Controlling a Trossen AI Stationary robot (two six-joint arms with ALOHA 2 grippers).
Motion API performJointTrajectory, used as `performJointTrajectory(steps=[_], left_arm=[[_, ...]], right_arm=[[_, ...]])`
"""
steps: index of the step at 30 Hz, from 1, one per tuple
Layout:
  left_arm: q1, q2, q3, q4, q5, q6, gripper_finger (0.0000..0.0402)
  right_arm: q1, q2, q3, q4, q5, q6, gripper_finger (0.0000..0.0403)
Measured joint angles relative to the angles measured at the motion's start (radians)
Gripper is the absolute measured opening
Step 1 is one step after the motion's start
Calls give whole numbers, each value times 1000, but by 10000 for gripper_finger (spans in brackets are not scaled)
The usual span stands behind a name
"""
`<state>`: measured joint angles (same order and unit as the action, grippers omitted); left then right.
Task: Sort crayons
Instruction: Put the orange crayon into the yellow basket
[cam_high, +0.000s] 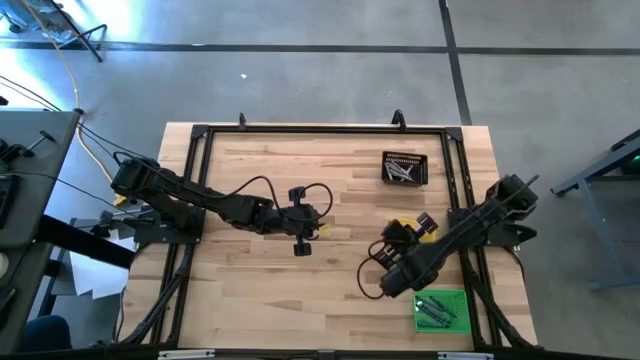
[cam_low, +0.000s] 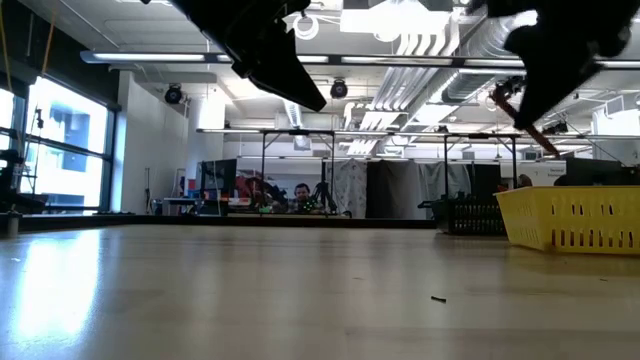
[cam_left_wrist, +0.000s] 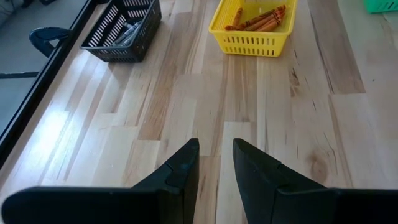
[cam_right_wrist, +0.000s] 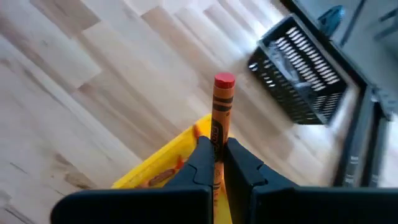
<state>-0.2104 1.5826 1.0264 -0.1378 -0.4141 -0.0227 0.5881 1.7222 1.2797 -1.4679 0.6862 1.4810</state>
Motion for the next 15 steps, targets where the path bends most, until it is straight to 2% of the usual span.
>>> performJointTrajectory(steps=[4,8,15], left_arm=[[0,0,0,3,0,-2,87],[0,0,0,3,0,-2,87],[1,0,0,9,0,-1,87]], right_arm=[[34,0,-133,123,-4,60,3],[55,0,-255,183,-6,190,4],[93,-36,-379,278,51,316,4]])
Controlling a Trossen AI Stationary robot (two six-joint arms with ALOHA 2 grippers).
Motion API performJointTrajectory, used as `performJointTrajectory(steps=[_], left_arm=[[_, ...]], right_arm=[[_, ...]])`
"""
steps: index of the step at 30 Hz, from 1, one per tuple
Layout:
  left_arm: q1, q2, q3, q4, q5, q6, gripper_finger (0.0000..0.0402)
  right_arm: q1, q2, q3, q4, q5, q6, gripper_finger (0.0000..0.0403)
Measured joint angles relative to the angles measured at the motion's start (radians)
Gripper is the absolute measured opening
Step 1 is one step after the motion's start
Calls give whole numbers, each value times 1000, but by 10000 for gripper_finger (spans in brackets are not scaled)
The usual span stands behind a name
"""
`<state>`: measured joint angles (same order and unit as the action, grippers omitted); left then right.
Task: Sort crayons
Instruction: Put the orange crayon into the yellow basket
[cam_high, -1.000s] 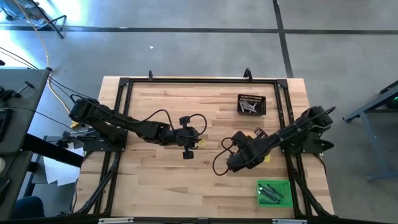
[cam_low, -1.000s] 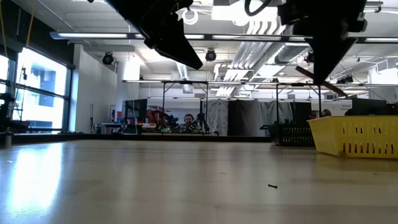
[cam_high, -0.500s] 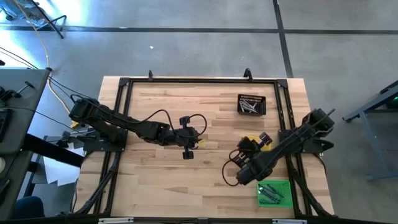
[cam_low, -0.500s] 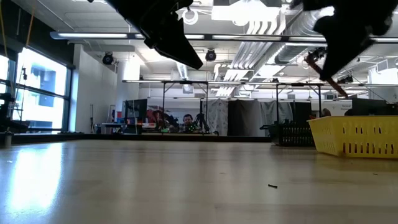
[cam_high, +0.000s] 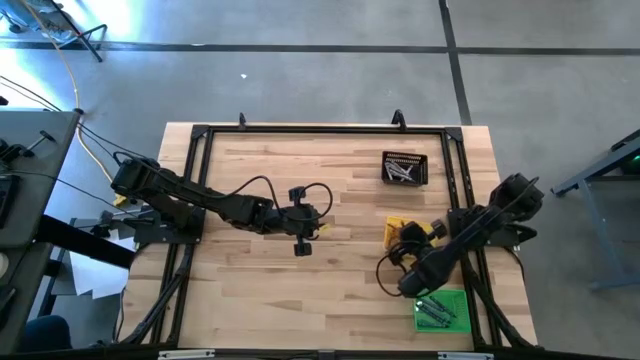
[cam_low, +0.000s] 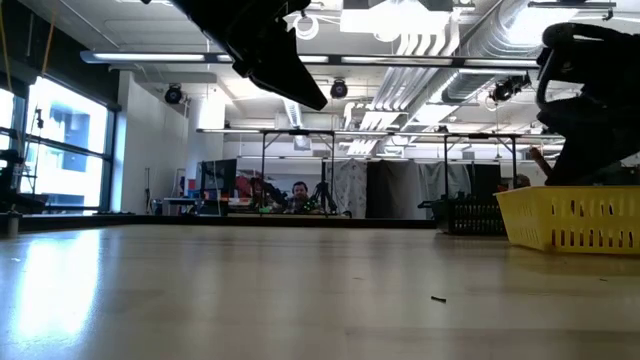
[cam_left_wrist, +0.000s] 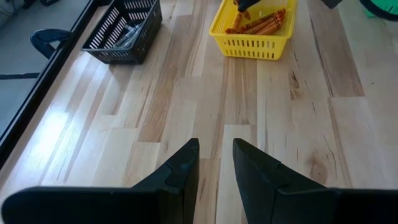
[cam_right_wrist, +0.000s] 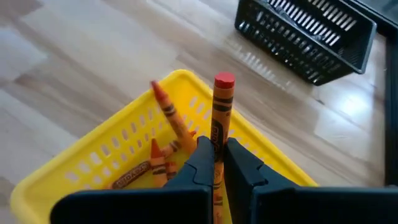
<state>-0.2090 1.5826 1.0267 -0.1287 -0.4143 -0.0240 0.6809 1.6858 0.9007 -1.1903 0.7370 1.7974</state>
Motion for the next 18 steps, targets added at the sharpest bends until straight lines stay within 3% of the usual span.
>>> performJointTrajectory(steps=[9,18], left_arm=[[1,0,0,-1,0,1,87],[1,0,0,-6,0,2,87]], right_arm=[[46,-61,-121,60,98,194,4],[76,-72,-163,182,102,221,5]])
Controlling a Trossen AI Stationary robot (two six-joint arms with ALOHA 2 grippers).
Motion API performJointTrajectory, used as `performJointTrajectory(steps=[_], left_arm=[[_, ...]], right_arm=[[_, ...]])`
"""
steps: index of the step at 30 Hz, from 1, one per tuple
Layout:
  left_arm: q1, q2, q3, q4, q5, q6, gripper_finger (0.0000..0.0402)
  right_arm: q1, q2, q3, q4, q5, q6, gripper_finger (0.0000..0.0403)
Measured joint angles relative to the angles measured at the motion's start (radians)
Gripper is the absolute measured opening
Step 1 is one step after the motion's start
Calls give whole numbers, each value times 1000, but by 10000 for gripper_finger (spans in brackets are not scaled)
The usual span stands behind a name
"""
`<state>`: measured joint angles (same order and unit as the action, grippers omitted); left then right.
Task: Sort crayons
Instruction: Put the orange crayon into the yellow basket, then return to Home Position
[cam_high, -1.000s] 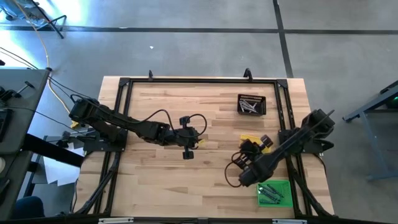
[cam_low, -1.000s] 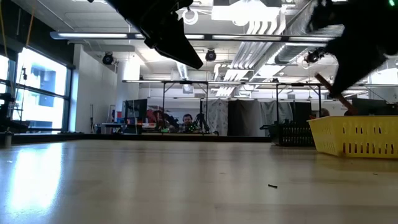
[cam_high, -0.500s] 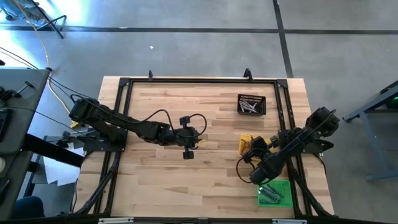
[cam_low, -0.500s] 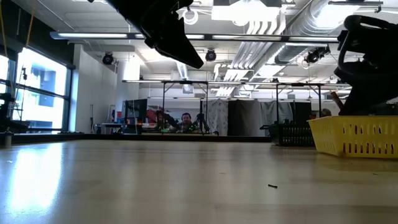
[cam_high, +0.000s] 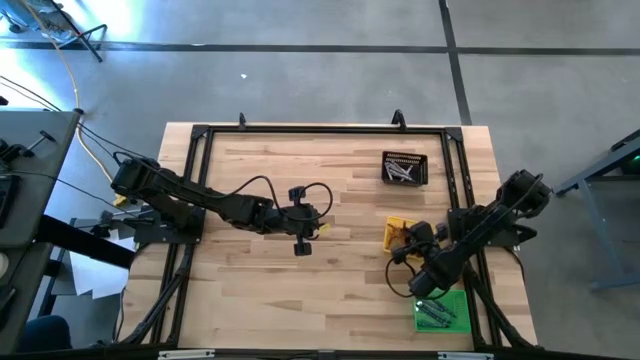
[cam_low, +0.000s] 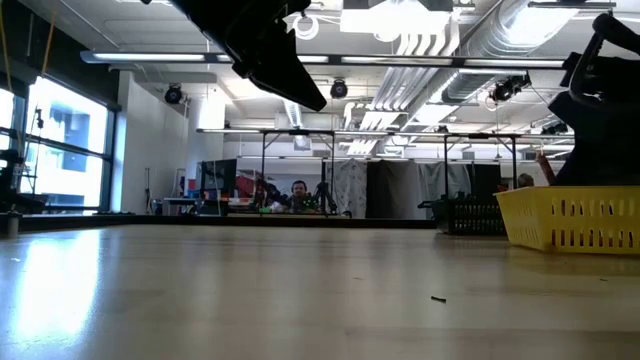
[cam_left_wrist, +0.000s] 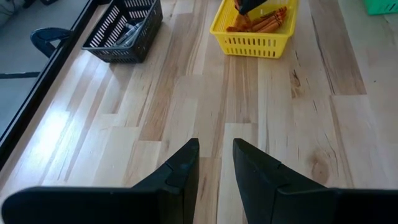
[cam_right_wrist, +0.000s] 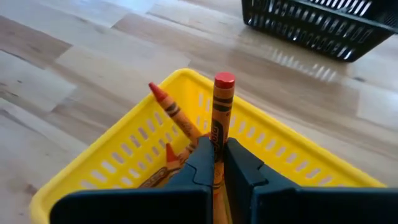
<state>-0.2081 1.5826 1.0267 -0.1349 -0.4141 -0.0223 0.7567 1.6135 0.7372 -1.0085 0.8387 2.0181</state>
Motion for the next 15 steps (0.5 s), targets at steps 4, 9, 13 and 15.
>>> performJointTrajectory(steps=[4,9,13,15], left_arm=[[0,0,0,1,0,0,87],[0,0,0,1,0,0,87],[0,0,0,0,0,0,87],[0,0,0,-2,0,0,87]], right_arm=[[0,0,0,33,-1,-1,12],[0,0,0,73,-17,0,42],[0,0,0,92,-32,-1,78],[0,0,3,91,-35,-1,95]])
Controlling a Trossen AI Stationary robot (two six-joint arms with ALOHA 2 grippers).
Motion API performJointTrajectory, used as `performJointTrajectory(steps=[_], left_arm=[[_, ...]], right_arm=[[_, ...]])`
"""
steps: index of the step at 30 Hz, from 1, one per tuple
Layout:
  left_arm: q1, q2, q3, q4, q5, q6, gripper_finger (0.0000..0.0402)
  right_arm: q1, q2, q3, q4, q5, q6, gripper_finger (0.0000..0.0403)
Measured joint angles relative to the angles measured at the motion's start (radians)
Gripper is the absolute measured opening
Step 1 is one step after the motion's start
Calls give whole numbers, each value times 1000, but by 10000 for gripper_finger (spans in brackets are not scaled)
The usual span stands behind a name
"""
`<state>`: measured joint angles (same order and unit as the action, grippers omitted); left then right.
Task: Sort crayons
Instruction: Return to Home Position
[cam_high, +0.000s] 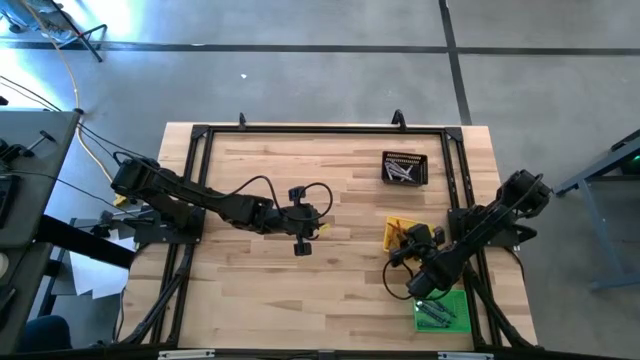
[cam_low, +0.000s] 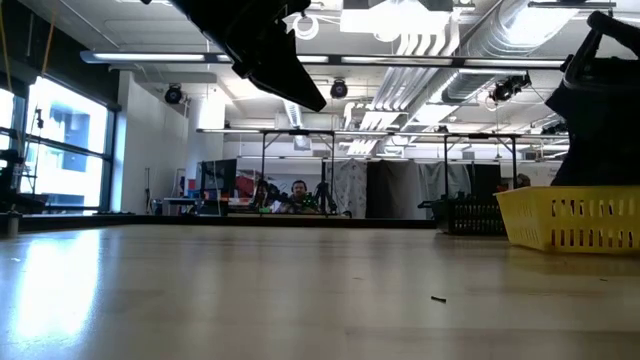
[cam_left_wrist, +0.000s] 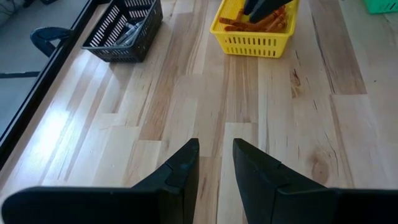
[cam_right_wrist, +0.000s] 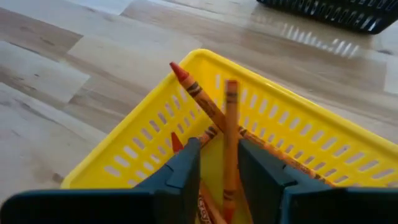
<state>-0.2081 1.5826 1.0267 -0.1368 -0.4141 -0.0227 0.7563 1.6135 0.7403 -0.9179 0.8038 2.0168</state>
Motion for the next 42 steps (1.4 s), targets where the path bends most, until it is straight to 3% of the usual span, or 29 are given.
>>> performJointTrajectory(steps=[5,9,14,20,25,34,37,42], left_arm=[[0,0,0,0,0,-2,87],[0,0,0,0,0,-2,87],[0,0,0,2,0,-2,87],[-6,0,0,35,0,-5,87],[-27,0,0,91,-9,-35,87],[-97,-1,0,179,-218,-166,87],[-133,-1,0,202,-270,-202,87],[-202,-1,0,251,-260,-203,87]], right_arm=[[0,-6,58,-35,-9,-32,118],[0,-25,154,-68,16,-165,118],[0,-32,307,-62,107,-457,117],[-3,-32,427,108,269,-919,117],[-3,-31,498,160,190,-1237,117],[-3,-31,535,191,104,-1177,117],[-3,-24,535,192,70,-1289,117],[-7,-29,469,273,24,-1505,117]])
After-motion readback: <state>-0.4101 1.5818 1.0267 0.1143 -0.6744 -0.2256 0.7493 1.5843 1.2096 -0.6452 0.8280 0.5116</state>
